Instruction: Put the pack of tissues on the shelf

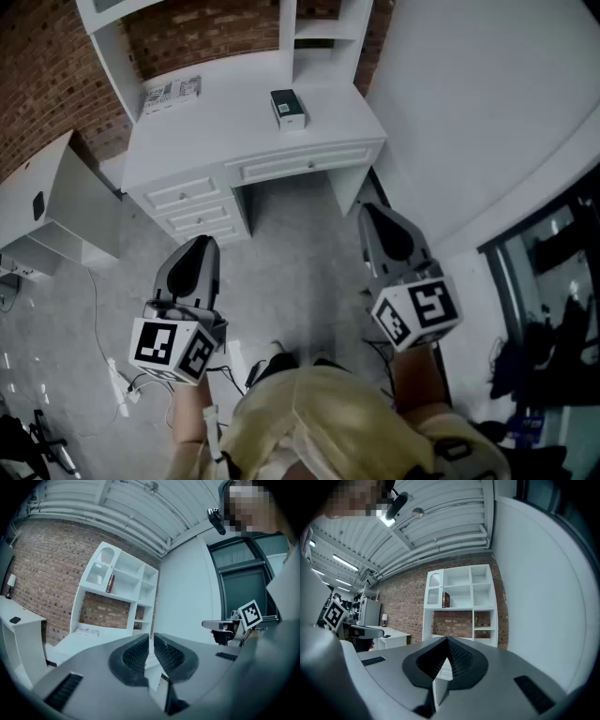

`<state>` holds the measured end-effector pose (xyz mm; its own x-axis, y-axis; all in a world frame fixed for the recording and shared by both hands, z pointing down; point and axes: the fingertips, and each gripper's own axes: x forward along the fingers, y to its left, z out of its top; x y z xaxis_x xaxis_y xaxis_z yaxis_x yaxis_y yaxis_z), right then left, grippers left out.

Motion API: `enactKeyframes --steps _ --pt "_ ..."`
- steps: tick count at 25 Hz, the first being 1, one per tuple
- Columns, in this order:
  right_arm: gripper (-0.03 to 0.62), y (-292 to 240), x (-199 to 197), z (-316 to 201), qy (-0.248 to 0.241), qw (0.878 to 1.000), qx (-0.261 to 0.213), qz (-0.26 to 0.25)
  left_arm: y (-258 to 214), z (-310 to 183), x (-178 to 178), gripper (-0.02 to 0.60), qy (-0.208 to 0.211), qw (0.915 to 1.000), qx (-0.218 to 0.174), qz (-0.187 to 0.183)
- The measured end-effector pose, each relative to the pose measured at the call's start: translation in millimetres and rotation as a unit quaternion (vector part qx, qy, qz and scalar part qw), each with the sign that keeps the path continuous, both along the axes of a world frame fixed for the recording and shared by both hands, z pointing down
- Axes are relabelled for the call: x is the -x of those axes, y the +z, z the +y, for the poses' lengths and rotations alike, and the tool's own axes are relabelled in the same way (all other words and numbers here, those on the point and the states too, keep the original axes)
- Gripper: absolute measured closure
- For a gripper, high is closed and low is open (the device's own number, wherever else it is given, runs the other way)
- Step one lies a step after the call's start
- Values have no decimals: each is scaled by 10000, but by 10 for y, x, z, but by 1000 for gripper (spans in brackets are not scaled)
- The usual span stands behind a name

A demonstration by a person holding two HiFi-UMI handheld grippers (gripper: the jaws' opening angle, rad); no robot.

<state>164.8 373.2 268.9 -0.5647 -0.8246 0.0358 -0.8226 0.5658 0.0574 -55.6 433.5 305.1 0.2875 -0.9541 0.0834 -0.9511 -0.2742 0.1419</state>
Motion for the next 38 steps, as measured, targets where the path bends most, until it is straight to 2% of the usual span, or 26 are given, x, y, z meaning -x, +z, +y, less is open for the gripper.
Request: enactKeyframes --steps 8,11,19,26,35,36,38 --pt "589 219 370 -144 -28 9994 354 -3 110 -110 342 549 66 9998 132 -126" --pt "589 321 534 -160 10 9986 529 -94 203 -128 434 549 155 9993 196 -279" --pt "589 516 895 -264 -193 9973 675 221 405 -239 592 554 257 9981 372 -430" --pt "588 676 968 -808 -183 9966 787 177 511 -662 672 554 71 9985 432 -326" --pt "583 944 772 -1660 -286 9926 1104 412 599 -1465 539 554 -102 9982 532 -263" --pt "577 963 760 -1752 -310 9923 1118 433 595 -1557 527 554 -122 9982 527 -257" --pt "520 1014 761 -1908 -392 9912 1164 495 606 -1716 497 554 -153 9981 535 -253"
